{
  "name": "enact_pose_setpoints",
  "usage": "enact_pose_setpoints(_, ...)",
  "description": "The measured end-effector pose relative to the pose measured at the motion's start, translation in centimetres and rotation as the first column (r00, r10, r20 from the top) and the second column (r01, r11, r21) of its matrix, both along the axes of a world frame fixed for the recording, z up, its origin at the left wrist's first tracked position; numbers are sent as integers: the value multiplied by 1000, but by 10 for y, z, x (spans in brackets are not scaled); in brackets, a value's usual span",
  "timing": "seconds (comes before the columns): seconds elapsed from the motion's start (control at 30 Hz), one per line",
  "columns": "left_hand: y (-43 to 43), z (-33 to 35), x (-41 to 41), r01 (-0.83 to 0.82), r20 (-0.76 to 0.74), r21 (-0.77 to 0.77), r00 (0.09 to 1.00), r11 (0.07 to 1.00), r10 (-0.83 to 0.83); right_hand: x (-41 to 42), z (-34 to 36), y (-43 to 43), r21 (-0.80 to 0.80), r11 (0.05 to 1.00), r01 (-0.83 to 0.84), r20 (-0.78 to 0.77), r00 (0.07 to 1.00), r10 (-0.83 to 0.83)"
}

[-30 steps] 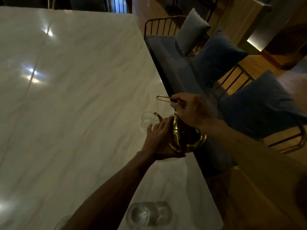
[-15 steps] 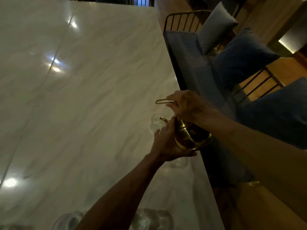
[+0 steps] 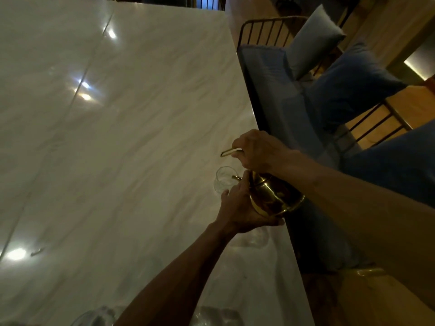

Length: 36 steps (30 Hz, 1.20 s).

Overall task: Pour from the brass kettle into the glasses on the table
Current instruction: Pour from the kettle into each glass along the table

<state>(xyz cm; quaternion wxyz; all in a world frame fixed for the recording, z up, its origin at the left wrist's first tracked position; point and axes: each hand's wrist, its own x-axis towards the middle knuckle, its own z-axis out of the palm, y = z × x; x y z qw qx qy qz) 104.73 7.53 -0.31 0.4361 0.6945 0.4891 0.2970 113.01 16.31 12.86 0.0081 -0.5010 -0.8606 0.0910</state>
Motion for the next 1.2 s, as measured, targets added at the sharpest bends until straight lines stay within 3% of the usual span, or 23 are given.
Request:
enact_pose_setpoints(0.6, -11, 13, 5, -83, 127, -103, 987, 991, 96, -24, 12, 4, -115, 993, 22, 124, 992, -7)
enact_pose_setpoints(1.2, -8, 23, 3, -113, 109, -142, 986, 983, 129, -41, 28, 2, -124, 992, -25, 166, 985, 45)
